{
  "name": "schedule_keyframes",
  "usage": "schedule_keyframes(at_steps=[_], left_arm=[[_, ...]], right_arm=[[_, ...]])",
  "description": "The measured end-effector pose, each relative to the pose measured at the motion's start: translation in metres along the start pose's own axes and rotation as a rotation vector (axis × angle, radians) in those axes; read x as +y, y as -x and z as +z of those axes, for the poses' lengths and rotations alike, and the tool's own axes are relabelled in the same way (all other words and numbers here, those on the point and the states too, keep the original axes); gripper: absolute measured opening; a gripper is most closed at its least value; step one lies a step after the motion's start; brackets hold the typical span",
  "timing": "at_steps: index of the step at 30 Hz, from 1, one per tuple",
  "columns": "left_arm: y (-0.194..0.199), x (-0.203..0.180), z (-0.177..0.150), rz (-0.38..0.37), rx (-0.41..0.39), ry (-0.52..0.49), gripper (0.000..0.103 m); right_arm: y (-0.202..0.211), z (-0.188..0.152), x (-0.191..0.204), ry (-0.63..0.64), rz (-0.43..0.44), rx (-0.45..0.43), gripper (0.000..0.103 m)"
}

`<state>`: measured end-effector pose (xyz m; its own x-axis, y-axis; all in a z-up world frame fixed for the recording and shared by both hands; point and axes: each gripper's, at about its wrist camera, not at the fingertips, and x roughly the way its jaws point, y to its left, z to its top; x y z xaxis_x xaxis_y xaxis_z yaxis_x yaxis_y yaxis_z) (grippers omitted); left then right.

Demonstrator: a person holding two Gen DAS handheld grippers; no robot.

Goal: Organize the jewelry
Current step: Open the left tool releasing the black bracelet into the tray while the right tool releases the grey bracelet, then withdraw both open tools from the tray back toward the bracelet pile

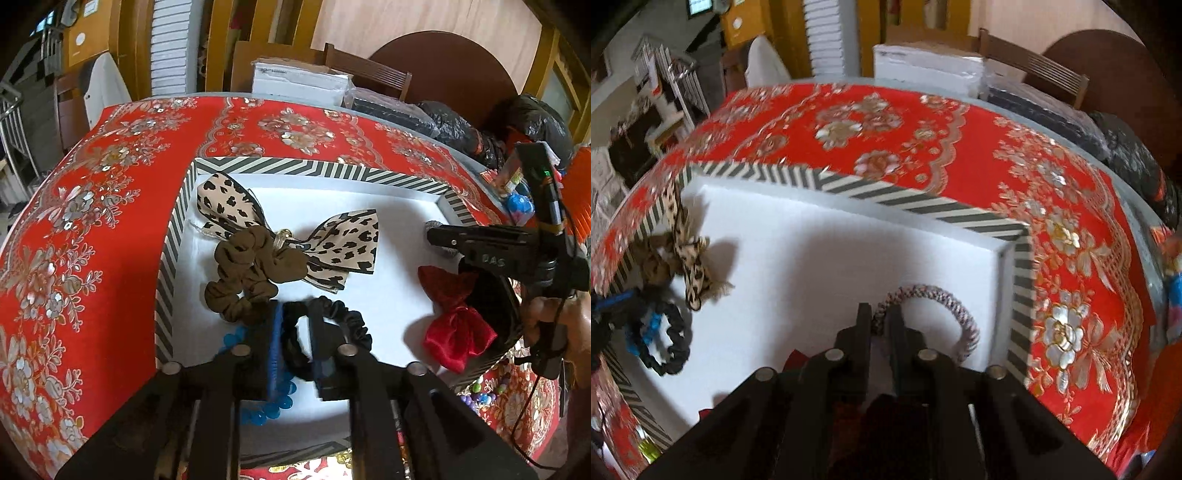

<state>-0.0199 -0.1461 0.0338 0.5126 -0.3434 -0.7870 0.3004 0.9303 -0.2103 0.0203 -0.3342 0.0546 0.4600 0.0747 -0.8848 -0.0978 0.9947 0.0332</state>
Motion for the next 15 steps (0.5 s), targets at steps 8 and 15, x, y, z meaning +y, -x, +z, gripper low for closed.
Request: schedule_keyframes(at_steps=[8, 15], left_arm=[[0.017, 0.001, -0.002, -0.002, -0.032, 0.014, 0.027], [0.034, -0.011, -0.01, 0.027, -0.058, -0.028, 0.027]], right_arm=[[0.047, -0.017, -0.005, -0.083, 0.057, -0.097, 0.036], [0.09, -0.047, 0.016, -0.101, 0.08, -0.179, 0.046]])
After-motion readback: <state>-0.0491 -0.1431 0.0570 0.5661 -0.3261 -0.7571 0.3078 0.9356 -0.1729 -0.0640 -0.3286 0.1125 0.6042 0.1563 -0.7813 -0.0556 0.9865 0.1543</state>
